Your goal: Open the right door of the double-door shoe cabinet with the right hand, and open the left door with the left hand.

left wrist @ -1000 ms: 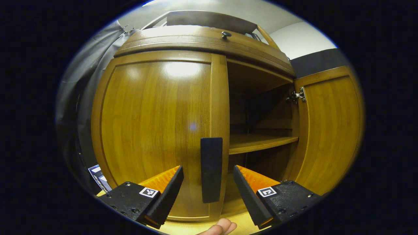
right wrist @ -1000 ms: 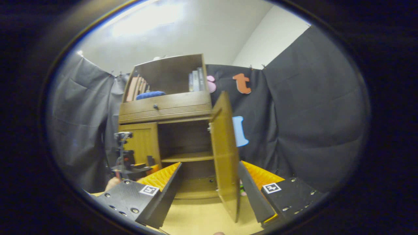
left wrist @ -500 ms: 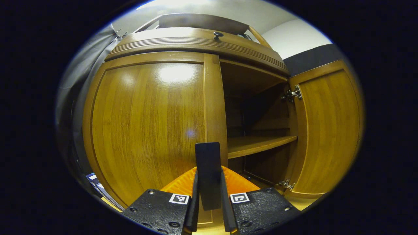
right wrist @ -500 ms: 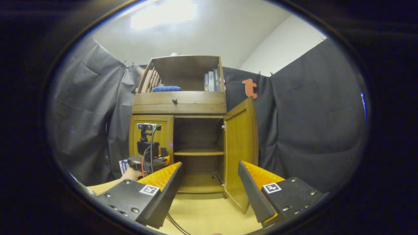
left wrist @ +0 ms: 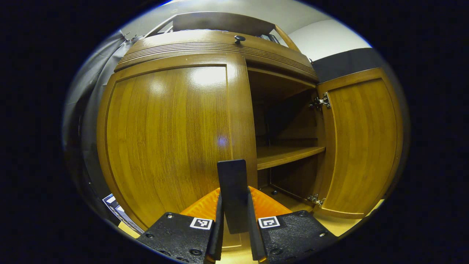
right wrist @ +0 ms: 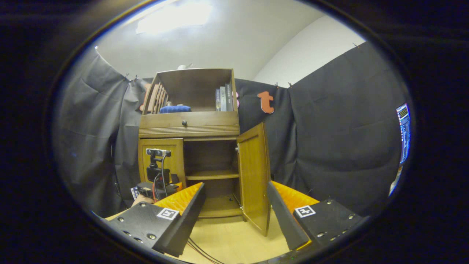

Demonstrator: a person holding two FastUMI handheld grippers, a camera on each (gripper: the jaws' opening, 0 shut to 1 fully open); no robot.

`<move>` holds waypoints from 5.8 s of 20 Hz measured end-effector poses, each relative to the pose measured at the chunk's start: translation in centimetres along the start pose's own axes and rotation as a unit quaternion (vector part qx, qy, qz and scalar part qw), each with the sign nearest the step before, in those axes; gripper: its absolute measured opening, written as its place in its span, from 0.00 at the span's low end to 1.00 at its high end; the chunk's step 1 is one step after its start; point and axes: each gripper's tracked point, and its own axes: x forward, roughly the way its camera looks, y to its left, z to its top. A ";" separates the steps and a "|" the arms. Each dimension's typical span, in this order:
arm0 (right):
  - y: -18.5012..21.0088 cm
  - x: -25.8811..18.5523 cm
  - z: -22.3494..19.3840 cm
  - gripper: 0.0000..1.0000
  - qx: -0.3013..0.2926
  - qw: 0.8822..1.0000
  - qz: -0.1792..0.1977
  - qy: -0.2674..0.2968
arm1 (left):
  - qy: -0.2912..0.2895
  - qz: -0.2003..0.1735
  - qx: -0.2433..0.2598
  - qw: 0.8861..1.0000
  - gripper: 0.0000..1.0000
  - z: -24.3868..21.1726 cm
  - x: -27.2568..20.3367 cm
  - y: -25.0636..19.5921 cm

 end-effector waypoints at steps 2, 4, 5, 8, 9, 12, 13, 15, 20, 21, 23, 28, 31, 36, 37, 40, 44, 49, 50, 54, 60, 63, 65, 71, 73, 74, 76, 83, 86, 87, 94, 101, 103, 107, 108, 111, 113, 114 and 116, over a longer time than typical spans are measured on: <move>0.3 -0.8 0.3 0.96 0.002 1.000 0.008 -0.004 | 0.005 -0.004 0.001 1.000 0.31 0.0 -0.8 0.0; 0.7 -1.7 0.1 0.99 0.002 1.000 0.021 -0.006 | 0.012 -0.011 -0.001 1.000 0.30 -0.1 -1.6 -0.1; 0.8 -2.0 0.2 0.99 0.001 1.000 0.027 -0.007 | 0.012 -0.016 -0.006 1.000 0.33 0.0 -2.1 -0.2; 0.3 -3.0 1.6 0.99 -0.004 0.999 0.035 -0.022 | 0.004 -0.028 -0.010 1.000 0.31 0.3 -3.9 -0.2; -0.2 -3.2 1.8 0.96 -0.002 0.999 0.032 -0.023 | 0.011 -0.029 -0.012 0.999 0.33 0.2 -4.5 -0.2; -0.1 -3.8 1.3 0.99 0.002 0.999 0.038 -0.014 | 0.014 -0.031 -0.016 0.999 0.30 0.1 -6.6 0.1; 0.0 -3.8 1.0 0.99 -0.001 0.999 0.040 -0.011 | 0.011 -0.031 -0.017 0.999 0.31 0.2 -7.2 0.3; 0.2 -3.7 0.5 0.99 -0.007 0.999 0.040 -0.007 | 0.010 -0.032 -0.010 0.999 0.32 0.4 -8.3 0.4; 2.0 -2.9 0.0 0.99 0.007 0.998 0.060 -0.010 | 0.007 -0.039 0.003 0.999 0.32 0.4 -11.2 1.2; 2.1 -2.7 -0.3 0.99 0.006 0.998 0.061 -0.008 | 0.006 -0.040 0.003 0.999 0.33 0.5 -11.8 1.4; 2.3 -2.5 -0.7 0.96 0.002 0.998 0.061 -0.004 | 0.003 -0.037 0.003 0.999 0.34 0.6 -13.0 1.9; 2.3 -2.5 -1.0 0.95 0.006 0.998 0.064 -0.001 | 0.001 -0.034 0.011 0.999 0.33 0.7 -15.2 3.0; 2.5 -2.4 -1.2 0.95 0.006 0.998 0.067 0.001 | 0.004 -0.033 0.009 0.999 0.31 0.5 -16.1 3.6; 3.1 -2.0 -1.9 0.96 -0.001 0.997 0.074 0.010 | 0.001 -0.019 0.014 1.000 0.33 0.5 -17.5 4.6; 3.2 -2.1 -2.0 0.96 -0.003 0.997 0.075 0.010 | 0.004 -0.018 0.015 1.000 0.33 0.4 -17.8 5.0; 3.6 -2.6 -1.8 0.99 -0.006 0.997 0.079 0.006 | 0.011 -0.016 0.006 1.000 0.33 0.4 -18.9 5.8; 3.9 -3.0 -1.6 0.96 0.000 0.997 0.081 -0.001 | 0.008 -0.008 0.012 1.000 0.30 0.3 -20.2 7.0; 4.0 -2.7 -2.3 0.96 0.001 0.997 0.081 0.005 | 0.009 -0.002 0.011 1.000 0.31 0.2 -20.8 7.7; 3.9 -2.6 -2.4 0.96 0.002 0.997 0.080 0.007 | 0.009 0.001 0.012 1.000 0.31 0.0 -21.1 8.0; 3.9 -2.7 -2.4 1.00 0.006 0.997 0.081 0.007 | 0.016 0.014 0.000 1.000 0.30 -0.5 -21.4 8.8; 4.1 -3.0 -2.2 0.99 0.010 0.996 0.083 0.000 | 0.008 0.073 0.013 0.997 0.31 -0.8 -21.9 13.0; 4.5 -2.8 -2.5 0.95 0.013 0.996 0.085 0.003 | 0.006 0.099 0.015 0.995 0.20 -0.8 -22.8 15.5; 4.9 -2.6 -2.8 0.95 0.012 0.996 0.087 0.006 | 0.009 0.093 0.009 0.996 0.13 -0.8 -23.2 16.5; 6.4 -2.0 -3.0 0.95 0.011 0.995 0.094 0.008 | 0.019 0.063 -0.009 0.998 0.05 -1.2 -24.0 19.5; 6.7 -1.8 -3.1 0.99 0.014 0.995 0.094 0.006 | 0.019 0.045 -0.015 0.999 0.05 -1.2 -24.1 20.2; 6.8 -1.7 -3.1 0.99 0.017 0.995 0.094 0.005 | 0.019 0.039 -0.018 0.999 0.05 -1.2 -24.2 20.5; 7.0 -1.5 -3.0 0.99 0.022 0.996 0.092 0.005 | 0.018 0.027 -0.020 0.999 0.05 -1.2 -24.2 21.0; 7.2 -1.2 -3.4 0.99 0.024 0.995 0.091 0.009 | 0.004 0.016 -0.031 0.999 0.05 -1.2 -24.4 20.9; 7.0 -1.3 -3.7 0.99 0.022 0.995 0.092 0.011 | 0.002 0.010 -0.043 0.999 0.10 -1.2 -24.4 20.5; 6.9 -1.3 -3.8 0.99 0.023 0.995 0.093 0.013 | 0.002 0.009 -0.039 0.999 0.10 -1.1 -24.5 20.4; 6.1 -1.4 -4.4 0.99 0.032 0.995 0.094 0.017 | -0.019 0.056 -0.020 0.998 0.30 1.0 -28.0 20.9; 5.1 -2.0 -3.2 0.99 0.031 0.995 0.097 0.005 | -0.048 0.111 -0.016 0.993 0.61 4.3 -30.8 20.4; 4.9 -2.2 -2.9 0.99 0.031 0.995 0.099 0.004 | -0.058 0.123 -0.025 0.990 0.66 5.5 -31.3 19.7; 3.8 -2.4 -2.2 0.99 0.025 0.995 0.092 -0.002 | -0.081 0.118 -0.017 0.990 0.85 8.7 -31.6 17.0; 3.6 -2.5 -1.9 0.99 0.025 0.996 0.089 -0.005 | -0.084 0.112 -0.019 0.990 0.89 9.3 -31.4 15.7; 2.9 -2.3 -1.1 0.99 0.017 0.996 0.084 -0.013 | -0.078 0.079 -0.031 0.993 0.94 10.2 -30.4 11.6; 2.3 -2.3 -0.6 0.99 0.013 0.997 0.078 -0.019 | -0.080 0.067 -0.043 0.994 0.94 10.9 -29.7 9.6; 2.1 -2.3 -0.4 0.99 0.012 0.997 0.076 -0.022 | -0.083 0.066 -0.045 0.993 0.94 11.2 -29.3 8.8; 1.4 -1.8 0.0 0.99 0.012 0.997 0.070 -0.026 | -0.087 0.060 -0.051 0.993 0.94 11.4 -28.3 7.4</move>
